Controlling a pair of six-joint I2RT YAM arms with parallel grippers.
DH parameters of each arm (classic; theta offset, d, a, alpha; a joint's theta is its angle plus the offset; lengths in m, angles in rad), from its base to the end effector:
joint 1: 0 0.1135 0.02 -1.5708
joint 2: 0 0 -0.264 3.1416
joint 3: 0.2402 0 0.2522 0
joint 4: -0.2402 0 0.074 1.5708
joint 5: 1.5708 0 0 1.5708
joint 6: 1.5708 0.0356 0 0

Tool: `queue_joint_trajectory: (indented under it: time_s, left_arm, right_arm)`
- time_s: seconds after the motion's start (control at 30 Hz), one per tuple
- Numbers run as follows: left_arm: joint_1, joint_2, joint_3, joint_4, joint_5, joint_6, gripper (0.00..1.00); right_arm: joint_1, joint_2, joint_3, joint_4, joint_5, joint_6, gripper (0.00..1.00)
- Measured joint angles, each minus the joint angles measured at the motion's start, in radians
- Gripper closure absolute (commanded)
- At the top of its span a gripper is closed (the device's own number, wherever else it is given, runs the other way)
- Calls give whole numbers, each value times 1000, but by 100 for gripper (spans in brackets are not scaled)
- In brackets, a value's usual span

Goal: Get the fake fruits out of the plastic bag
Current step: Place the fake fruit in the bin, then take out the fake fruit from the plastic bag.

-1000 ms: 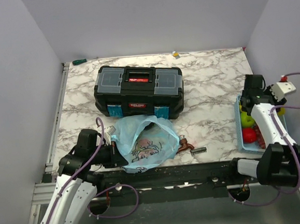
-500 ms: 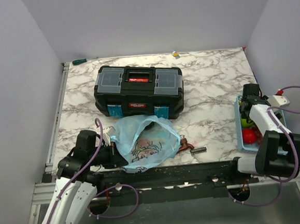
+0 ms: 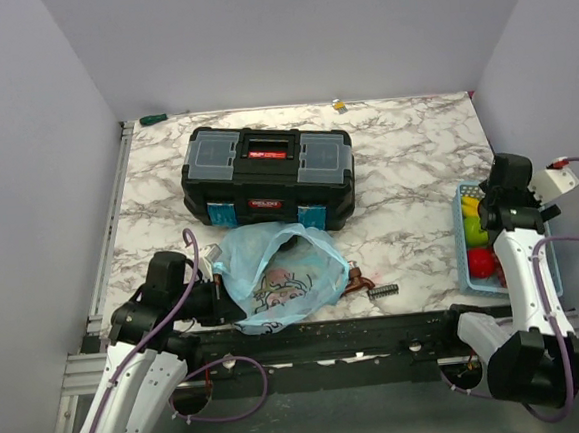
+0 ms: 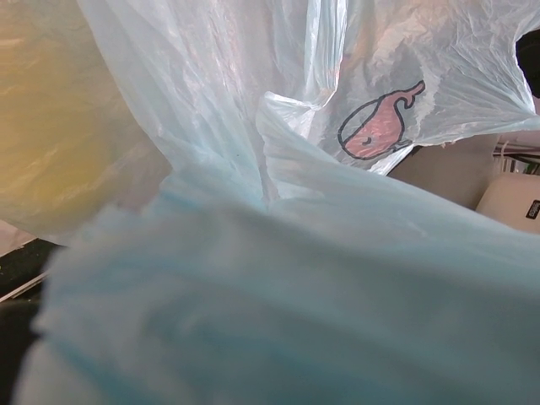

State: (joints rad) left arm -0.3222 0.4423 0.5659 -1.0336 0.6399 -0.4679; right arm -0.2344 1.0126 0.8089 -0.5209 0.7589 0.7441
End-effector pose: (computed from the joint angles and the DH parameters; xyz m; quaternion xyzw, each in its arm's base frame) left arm 0.0692 -0.0455 0.2353 0.0364 0.9030 -0.3931 0.1697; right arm 0.1956 -0.0719 0.2805 0.5323 0.6761 -0.2307 0.4542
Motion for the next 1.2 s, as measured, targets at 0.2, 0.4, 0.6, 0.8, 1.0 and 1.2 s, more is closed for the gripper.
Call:
queue_joint_trajectory:
  time_s: [0.2,0.4,0.6,0.8,1.0,1.2]
  left_arm:
    - [0,2,14,-3,-21,0,100]
    - [0,-3,16,-3,-55,-14,100]
    - [0,-31,29,-6,-91,-34,100]
    - [0,-82,54,-8,-114,-53,94]
    - [0,-145,91,-13,-164,-80,95]
    - [0,-247,110,-38,-239,-142,100]
  right_arm:
    - [89,-54,82,53,-301,-79,11]
    - [488,23,201,84,-454,-106,8]
    - [965,192,336,103,-395,-151,8]
    - [1444,303,497,142,-248,-282,8]
    - [1677,439,593,247,-210,-408,18]
    - [1674,504,399,351,-221,-385,45]
